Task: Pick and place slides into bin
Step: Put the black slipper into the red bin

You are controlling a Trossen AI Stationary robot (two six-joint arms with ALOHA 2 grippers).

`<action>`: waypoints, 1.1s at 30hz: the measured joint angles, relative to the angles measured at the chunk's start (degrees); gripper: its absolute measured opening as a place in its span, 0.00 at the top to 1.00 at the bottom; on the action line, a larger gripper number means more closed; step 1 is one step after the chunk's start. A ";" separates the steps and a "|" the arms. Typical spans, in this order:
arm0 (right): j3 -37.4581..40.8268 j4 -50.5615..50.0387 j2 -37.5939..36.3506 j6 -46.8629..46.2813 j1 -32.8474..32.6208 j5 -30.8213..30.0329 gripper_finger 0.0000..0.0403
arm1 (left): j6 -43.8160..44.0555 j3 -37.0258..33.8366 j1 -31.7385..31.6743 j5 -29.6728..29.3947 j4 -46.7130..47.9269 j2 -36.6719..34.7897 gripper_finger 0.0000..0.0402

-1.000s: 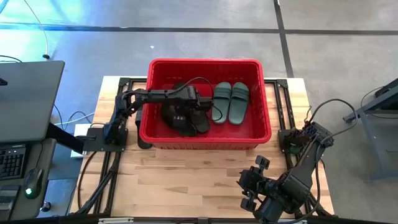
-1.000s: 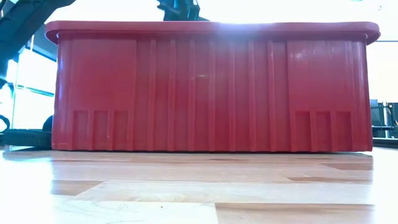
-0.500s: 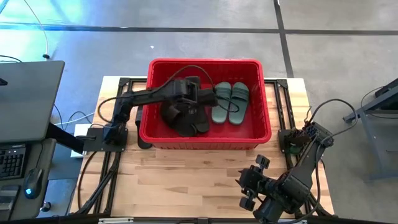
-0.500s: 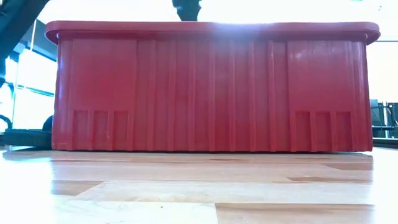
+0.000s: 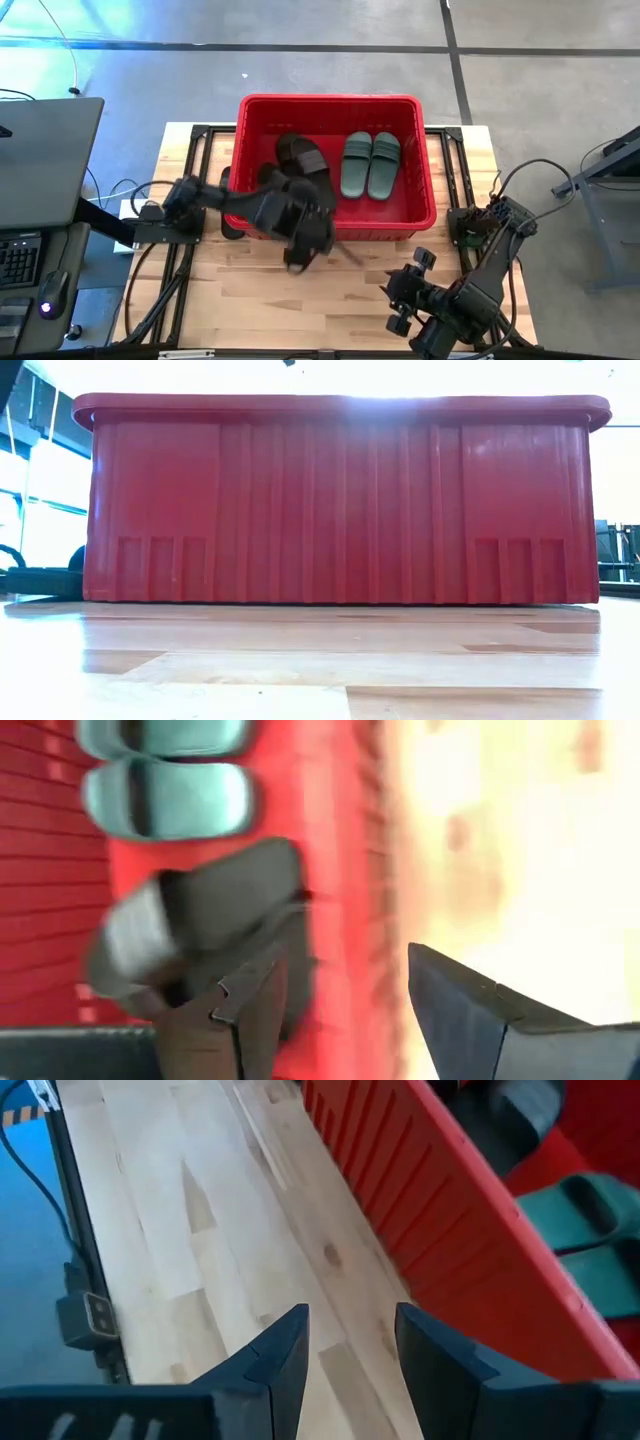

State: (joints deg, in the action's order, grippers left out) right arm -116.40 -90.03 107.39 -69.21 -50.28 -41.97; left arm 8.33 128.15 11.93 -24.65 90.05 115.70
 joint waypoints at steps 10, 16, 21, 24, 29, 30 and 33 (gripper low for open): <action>0.00 0.02 0.00 6.29 0.59 -2.70 0.65 | 18.86 -8.28 18.17 8.38 -0.03 -0.13 0.53; 0.00 0.01 0.00 6.99 2.04 -2.85 0.65 | 32.37 -16.43 26.80 12.68 -0.04 -0.11 0.53; 0.00 0.05 0.00 9.14 3.06 -2.79 0.65 | 45.62 -25.83 32.33 12.69 0.05 -0.11 0.53; 0.00 0.05 0.00 9.28 3.56 -2.52 0.65 | 50.49 -31.22 34.18 12.27 0.01 -0.11 0.53; 0.00 0.05 0.00 9.28 4.41 -2.50 0.65 | 57.56 -38.58 34.49 10.96 0.01 -0.10 0.53; 0.00 0.07 0.00 9.28 4.62 -2.50 0.65 | 57.84 -39.61 34.02 10.53 0.00 -0.11 0.53; 0.00 0.48 0.00 9.26 4.96 -2.24 0.65 | 55.19 -43.02 32.94 9.47 -0.01 -0.11 0.53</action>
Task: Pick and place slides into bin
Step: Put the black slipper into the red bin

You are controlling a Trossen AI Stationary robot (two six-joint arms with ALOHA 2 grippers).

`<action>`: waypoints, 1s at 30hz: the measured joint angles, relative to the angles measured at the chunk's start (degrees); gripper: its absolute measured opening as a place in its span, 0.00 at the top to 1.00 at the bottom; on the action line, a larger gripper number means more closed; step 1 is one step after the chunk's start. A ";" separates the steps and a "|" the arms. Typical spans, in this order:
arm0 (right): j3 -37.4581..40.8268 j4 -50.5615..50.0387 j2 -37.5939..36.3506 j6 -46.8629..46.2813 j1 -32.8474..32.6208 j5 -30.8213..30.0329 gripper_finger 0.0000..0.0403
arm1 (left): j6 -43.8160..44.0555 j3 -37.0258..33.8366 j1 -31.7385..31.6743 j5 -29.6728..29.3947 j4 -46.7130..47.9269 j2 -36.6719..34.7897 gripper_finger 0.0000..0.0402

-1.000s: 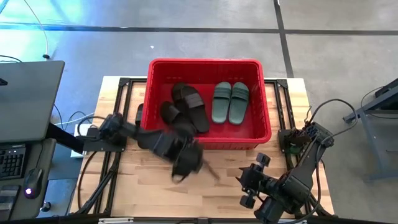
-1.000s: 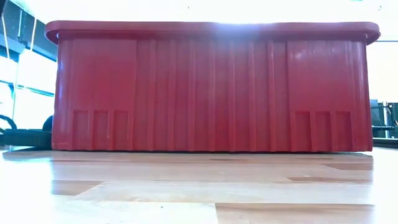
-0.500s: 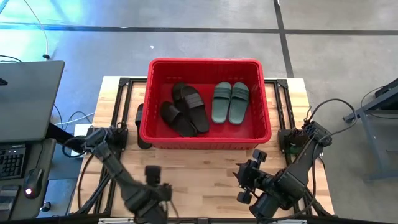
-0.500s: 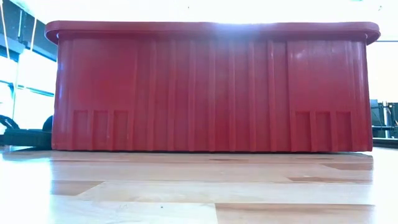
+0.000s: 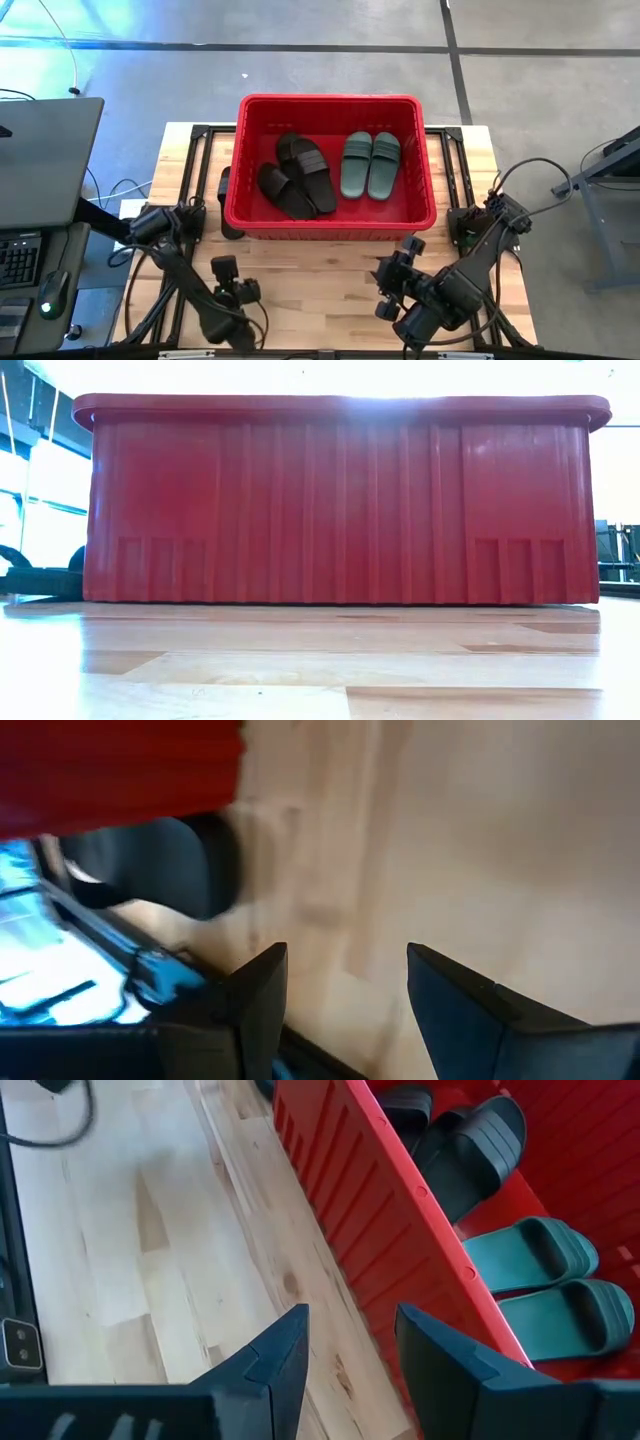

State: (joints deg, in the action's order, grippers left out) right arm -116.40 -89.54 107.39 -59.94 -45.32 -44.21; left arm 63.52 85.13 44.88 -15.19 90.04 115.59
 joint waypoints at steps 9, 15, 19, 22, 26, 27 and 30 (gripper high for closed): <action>0.00 0.24 0.00 0.00 1.10 0.09 0.65 | -8.01 -11.23 -7.06 -1.19 -4.94 -2.81 0.53; 0.00 0.24 0.00 0.02 1.92 0.22 0.65 | -7.80 -19.38 -11.42 -0.66 -9.68 -11.48 0.53; 0.00 0.27 0.00 0.06 2.61 0.22 0.65 | -7.87 -25.48 -13.26 -1.76 -14.16 -18.51 0.53; 0.00 0.61 0.00 0.96 3.12 0.24 0.65 | -9.19 -29.85 -14.39 -1.72 -16.73 -22.42 0.53; 0.00 1.51 0.00 1.06 4.02 0.77 0.65 | -9.91 -34.81 -14.64 -1.15 -17.89 -24.26 0.53; 0.00 1.67 0.00 1.17 4.25 1.11 0.65 | -10.20 -35.89 -14.51 -0.90 -19.18 -24.32 0.53; 0.00 2.29 0.00 1.53 4.83 2.12 0.65 | -13.61 -39.17 -14.49 -0.58 -25.38 -24.33 0.53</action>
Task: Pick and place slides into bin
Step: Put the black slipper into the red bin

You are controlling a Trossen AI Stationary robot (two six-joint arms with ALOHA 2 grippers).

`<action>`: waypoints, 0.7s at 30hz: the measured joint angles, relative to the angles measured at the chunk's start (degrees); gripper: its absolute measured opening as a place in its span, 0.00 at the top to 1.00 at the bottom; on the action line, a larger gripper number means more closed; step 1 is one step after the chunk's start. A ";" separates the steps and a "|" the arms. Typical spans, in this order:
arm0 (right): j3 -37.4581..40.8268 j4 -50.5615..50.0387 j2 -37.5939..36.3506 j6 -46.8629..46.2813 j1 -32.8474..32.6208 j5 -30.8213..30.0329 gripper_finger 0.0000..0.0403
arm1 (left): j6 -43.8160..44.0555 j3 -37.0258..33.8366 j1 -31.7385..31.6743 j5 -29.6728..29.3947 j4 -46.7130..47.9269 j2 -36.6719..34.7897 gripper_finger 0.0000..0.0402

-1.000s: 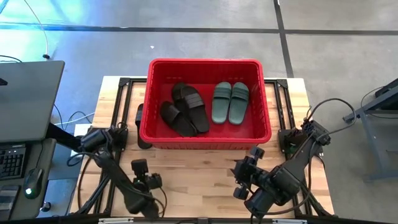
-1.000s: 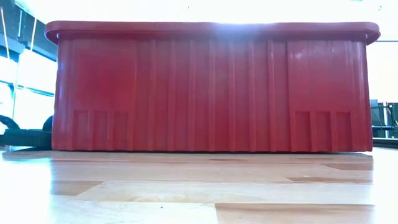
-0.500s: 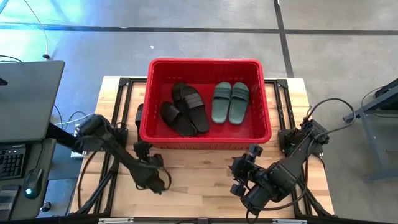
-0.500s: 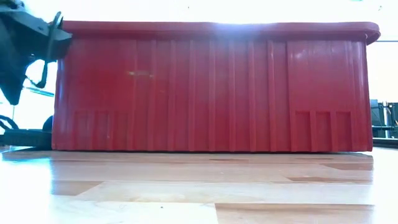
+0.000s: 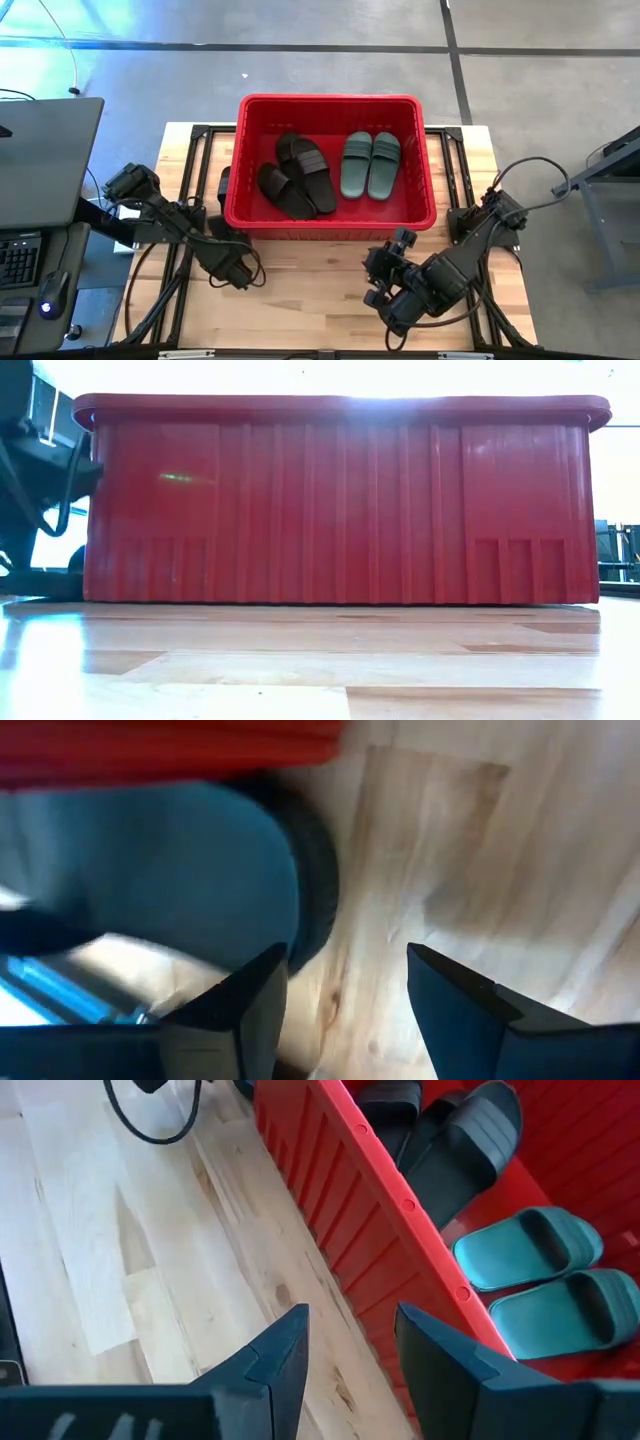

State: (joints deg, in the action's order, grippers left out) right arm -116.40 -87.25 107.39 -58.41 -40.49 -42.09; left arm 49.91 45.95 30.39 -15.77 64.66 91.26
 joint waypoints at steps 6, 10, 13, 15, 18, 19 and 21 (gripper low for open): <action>0.00 1.10 0.00 0.00 0.77 0.64 0.65 | 3.70 -2.80 -0.54 -0.90 0.40 -0.08 0.53; 0.00 2.11 0.00 0.95 0.77 0.48 0.65 | 1.42 -2.80 -0.60 -2.55 0.70 -0.09 0.53; 0.00 2.23 0.00 0.91 0.77 0.35 0.65 | 0.08 -2.95 -0.85 -4.27 -0.05 -0.11 0.53; 0.00 2.23 0.00 0.90 0.77 0.31 0.65 | -1.48 -3.61 -1.49 -4.99 -2.39 -0.11 0.53; 0.00 2.38 0.00 0.35 0.77 0.59 0.65 | -2.42 -5.44 -2.18 -5.33 -6.57 -0.15 0.53; 0.00 2.48 0.00 0.07 0.77 0.60 0.65 | -2.39 -6.20 -2.24 -5.27 -7.76 -0.20 0.53; 0.00 2.85 0.00 -0.60 0.77 0.68 0.65 | -2.88 -7.18 -2.75 -5.18 -8.95 -0.39 0.55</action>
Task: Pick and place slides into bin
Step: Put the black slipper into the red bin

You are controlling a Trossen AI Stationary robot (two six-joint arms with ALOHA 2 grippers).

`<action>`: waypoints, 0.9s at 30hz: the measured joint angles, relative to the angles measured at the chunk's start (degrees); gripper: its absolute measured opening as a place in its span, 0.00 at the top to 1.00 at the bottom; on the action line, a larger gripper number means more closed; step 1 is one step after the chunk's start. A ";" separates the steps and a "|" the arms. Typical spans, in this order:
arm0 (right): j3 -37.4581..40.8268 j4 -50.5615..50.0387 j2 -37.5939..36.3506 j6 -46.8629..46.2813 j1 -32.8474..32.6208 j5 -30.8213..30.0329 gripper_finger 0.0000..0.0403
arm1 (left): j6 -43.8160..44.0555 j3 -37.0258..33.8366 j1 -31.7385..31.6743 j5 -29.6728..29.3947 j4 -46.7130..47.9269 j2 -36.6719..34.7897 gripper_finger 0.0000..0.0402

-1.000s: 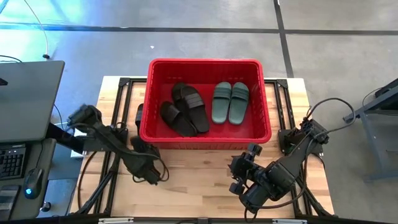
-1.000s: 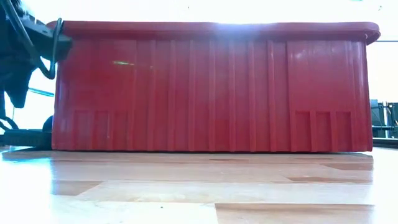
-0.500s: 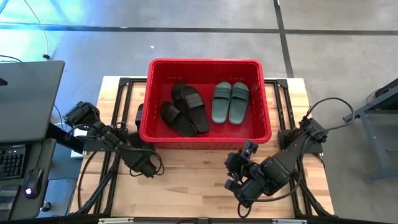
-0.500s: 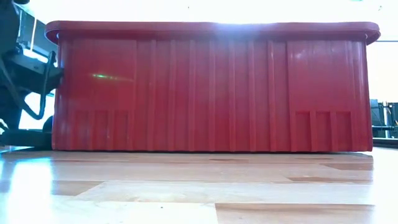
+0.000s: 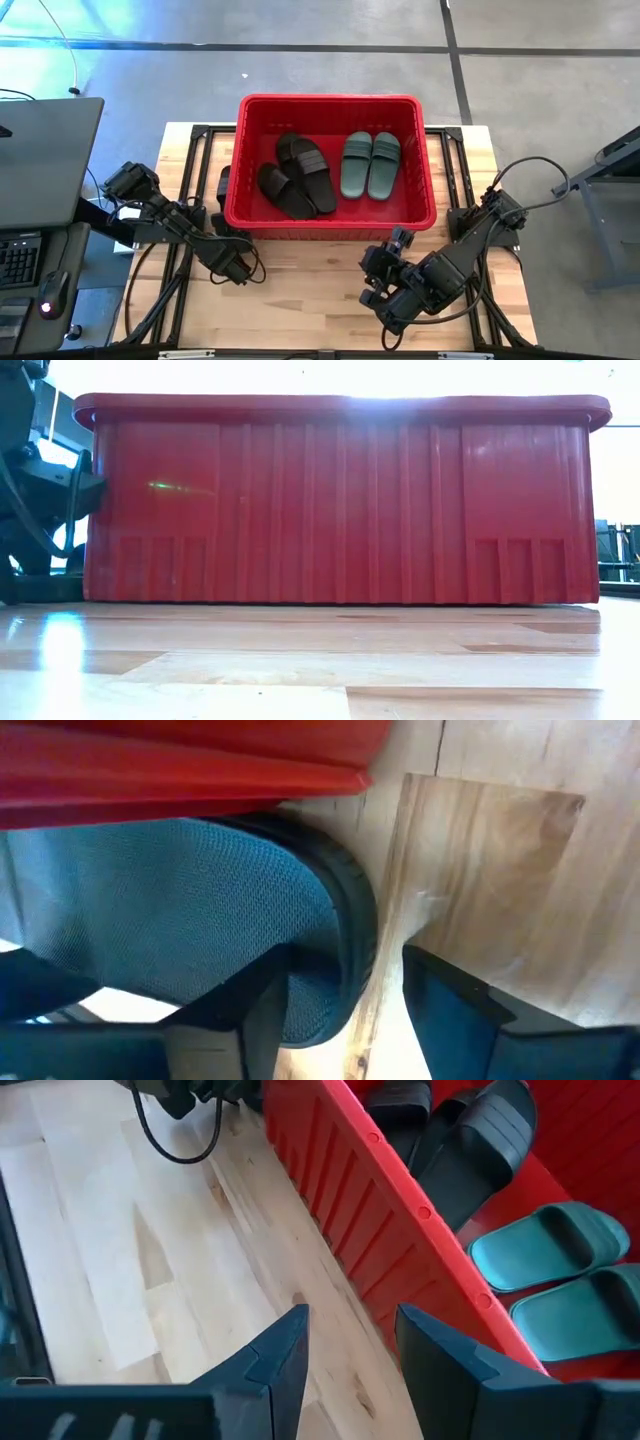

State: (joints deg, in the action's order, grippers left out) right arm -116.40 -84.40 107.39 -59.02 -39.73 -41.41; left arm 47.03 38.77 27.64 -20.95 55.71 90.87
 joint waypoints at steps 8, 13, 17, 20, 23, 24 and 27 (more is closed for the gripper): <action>0.00 1.16 0.00 -0.03 -0.17 2.64 0.65 | -0.35 0.56 -0.05 -0.40 0.53 0.18 0.84; 0.00 1.14 0.00 0.12 -0.17 2.65 0.65 | 0.10 4.35 -0.49 2.46 2.03 0.44 0.96; 0.00 1.12 0.00 0.26 -0.17 2.64 0.65 | -1.21 8.22 -0.49 6.02 6.50 0.44 0.98; 0.00 1.12 0.00 0.58 -0.17 2.65 0.65 | -1.57 12.45 -0.35 8.01 10.27 0.42 0.98; 0.00 1.12 0.00 0.58 -0.17 2.81 0.65 | -4.08 17.26 -0.31 10.34 12.93 0.42 0.99; 0.00 1.12 0.00 0.58 -0.17 3.17 0.65 | -4.39 19.21 -0.32 11.45 14.00 0.42 0.99; 0.00 1.12 0.00 0.58 -0.17 4.74 0.65 | -5.95 25.57 -0.31 16.25 17.75 0.42 0.99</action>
State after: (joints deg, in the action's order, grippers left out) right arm -116.40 -83.29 107.39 -58.43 -39.90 -36.67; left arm 41.07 64.34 27.33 -4.70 73.46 91.29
